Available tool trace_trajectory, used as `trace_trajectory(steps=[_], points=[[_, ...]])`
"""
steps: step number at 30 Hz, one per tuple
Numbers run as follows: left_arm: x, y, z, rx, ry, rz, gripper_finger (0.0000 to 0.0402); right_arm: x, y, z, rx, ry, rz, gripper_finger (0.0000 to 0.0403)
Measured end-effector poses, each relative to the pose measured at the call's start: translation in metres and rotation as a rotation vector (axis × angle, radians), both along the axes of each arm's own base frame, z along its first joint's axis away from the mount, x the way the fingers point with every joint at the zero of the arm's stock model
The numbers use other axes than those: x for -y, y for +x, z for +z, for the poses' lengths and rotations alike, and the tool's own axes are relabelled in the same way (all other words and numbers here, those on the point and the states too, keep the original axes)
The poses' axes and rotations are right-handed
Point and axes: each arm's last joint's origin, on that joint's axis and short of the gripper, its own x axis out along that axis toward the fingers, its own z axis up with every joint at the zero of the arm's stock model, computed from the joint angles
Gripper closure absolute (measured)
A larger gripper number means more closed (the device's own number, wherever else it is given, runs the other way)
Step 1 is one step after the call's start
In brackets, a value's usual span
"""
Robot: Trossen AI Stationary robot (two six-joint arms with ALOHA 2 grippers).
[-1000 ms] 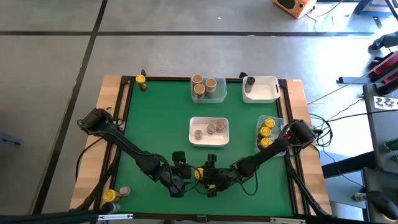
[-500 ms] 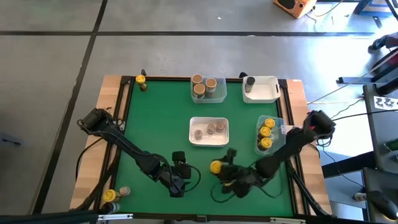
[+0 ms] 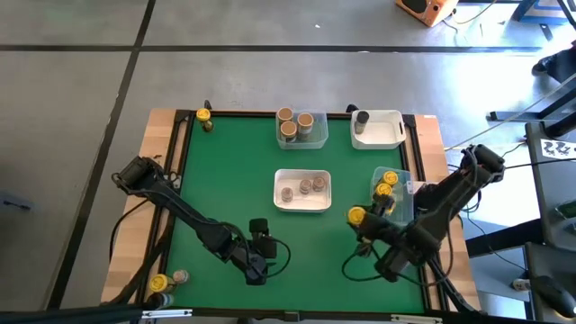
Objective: Sort spices by type
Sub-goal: Put the yellow seasoning can into the bottom transparent bin
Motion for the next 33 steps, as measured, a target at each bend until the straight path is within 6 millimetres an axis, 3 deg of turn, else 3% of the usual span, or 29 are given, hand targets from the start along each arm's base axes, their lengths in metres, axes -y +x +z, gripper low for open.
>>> trace_trajectory(steps=[17,33], points=[[-0.002,0.001,0.000,0.002,0.001,0.008,0.0082,0.021,-0.072,0.024,-0.135,0.149,-0.156,0.0174],[-0.004,0.003,0.000,0.008,-0.005,0.016,0.0082,0.011,-0.098,0.026,-0.261,0.327,-0.160,0.0174]])
